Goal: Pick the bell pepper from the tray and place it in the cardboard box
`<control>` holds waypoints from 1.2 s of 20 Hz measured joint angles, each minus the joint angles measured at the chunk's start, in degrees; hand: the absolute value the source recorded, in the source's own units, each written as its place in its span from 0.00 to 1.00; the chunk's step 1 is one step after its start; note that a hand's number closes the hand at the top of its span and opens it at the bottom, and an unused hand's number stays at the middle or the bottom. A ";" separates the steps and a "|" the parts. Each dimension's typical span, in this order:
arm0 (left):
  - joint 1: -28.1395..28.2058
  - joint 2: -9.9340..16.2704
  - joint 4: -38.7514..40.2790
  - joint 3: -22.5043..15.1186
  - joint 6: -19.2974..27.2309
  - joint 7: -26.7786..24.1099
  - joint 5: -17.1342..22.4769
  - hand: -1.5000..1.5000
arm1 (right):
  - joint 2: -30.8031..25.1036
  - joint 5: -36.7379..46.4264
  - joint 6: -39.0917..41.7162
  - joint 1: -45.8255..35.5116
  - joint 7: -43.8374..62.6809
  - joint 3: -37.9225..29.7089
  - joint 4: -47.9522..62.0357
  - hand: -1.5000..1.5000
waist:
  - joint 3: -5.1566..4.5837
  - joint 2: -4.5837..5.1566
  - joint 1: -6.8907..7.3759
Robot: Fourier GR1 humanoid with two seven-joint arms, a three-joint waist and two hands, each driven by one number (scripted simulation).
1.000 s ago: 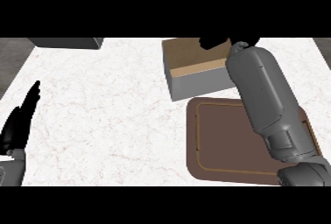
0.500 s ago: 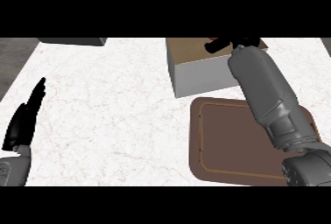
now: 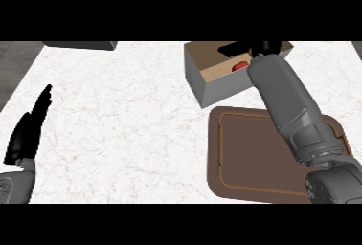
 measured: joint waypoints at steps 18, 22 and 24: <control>4.23 0.91 -1.07 2.91 -0.13 -0.19 0.53 0.50 | -6.25 -16.89 2.32 9.55 -16.63 -9.44 -13.05 0.00 | -0.08 -1.95 -4.38; 4.65 0.78 -0.67 3.42 0.15 0.02 0.37 0.50 | -8.26 -19.07 7.28 16.78 -15.14 -8.90 -20.70 0.00 | -0.11 -2.34 -5.52; 5.31 0.79 -1.10 3.65 0.21 0.10 0.34 0.50 | -8.72 -19.88 10.21 21.25 -13.94 -8.11 -25.94 0.00 | -0.13 -2.51 -5.95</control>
